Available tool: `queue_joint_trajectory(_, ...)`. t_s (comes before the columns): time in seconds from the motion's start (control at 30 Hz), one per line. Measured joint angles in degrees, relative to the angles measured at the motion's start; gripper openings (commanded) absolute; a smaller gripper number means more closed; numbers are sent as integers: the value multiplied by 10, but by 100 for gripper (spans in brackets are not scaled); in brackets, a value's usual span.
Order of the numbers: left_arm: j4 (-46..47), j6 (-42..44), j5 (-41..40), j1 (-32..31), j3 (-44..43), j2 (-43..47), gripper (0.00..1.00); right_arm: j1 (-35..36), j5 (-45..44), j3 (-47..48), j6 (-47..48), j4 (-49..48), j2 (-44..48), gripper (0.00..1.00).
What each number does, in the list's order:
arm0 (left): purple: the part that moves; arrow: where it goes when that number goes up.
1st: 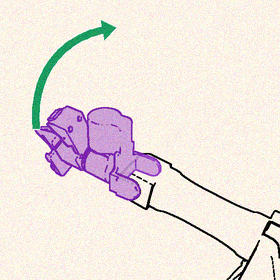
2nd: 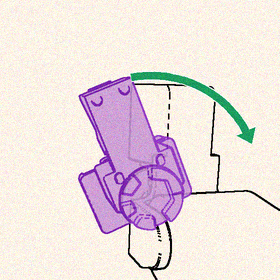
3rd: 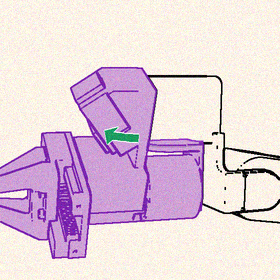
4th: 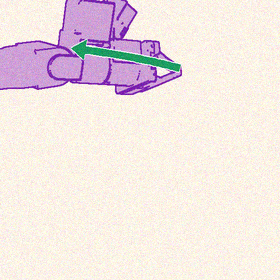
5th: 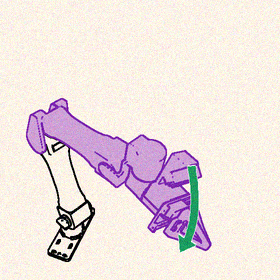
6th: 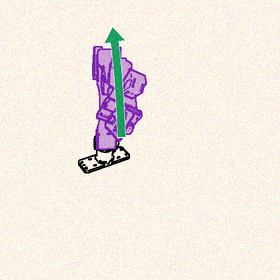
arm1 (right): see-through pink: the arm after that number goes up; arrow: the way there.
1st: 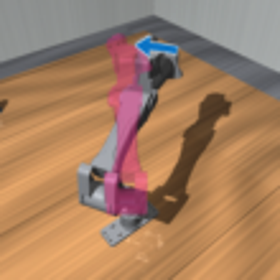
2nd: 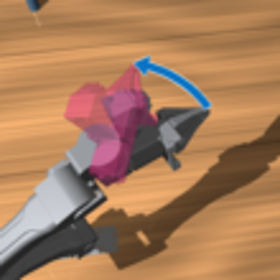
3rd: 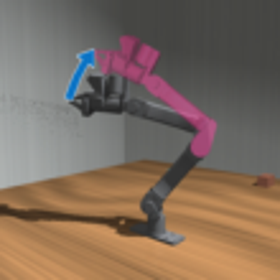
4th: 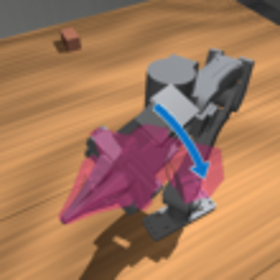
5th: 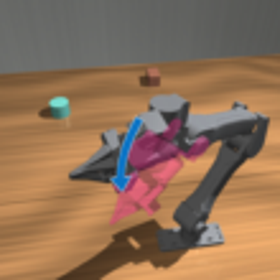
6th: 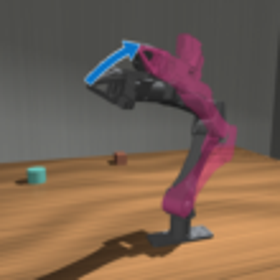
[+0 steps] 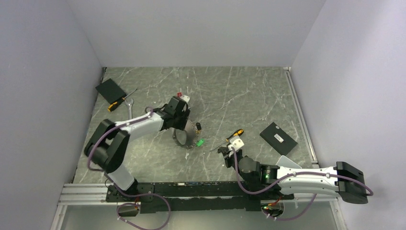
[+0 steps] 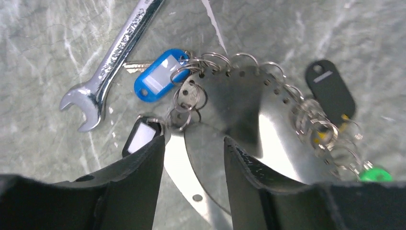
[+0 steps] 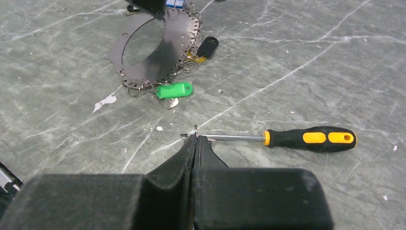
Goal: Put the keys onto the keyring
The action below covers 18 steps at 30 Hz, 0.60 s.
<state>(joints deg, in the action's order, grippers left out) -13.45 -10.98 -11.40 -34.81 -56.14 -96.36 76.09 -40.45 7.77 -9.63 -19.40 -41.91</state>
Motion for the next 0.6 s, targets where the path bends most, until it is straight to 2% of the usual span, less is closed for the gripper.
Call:
queue_joint_trajectory(0.23,-80,-80,17,-2,1,143,61,-5,3,6,4,-6,-32,0)
queue_joint_trajectory(0.37,-145,-197,30,-14,4,175,58,-6,5,11,6,-12,-46,0)
queue_joint_trajectory(0.6,-250,-416,72,-37,6,160,50,-6,5,16,6,-14,-50,0)
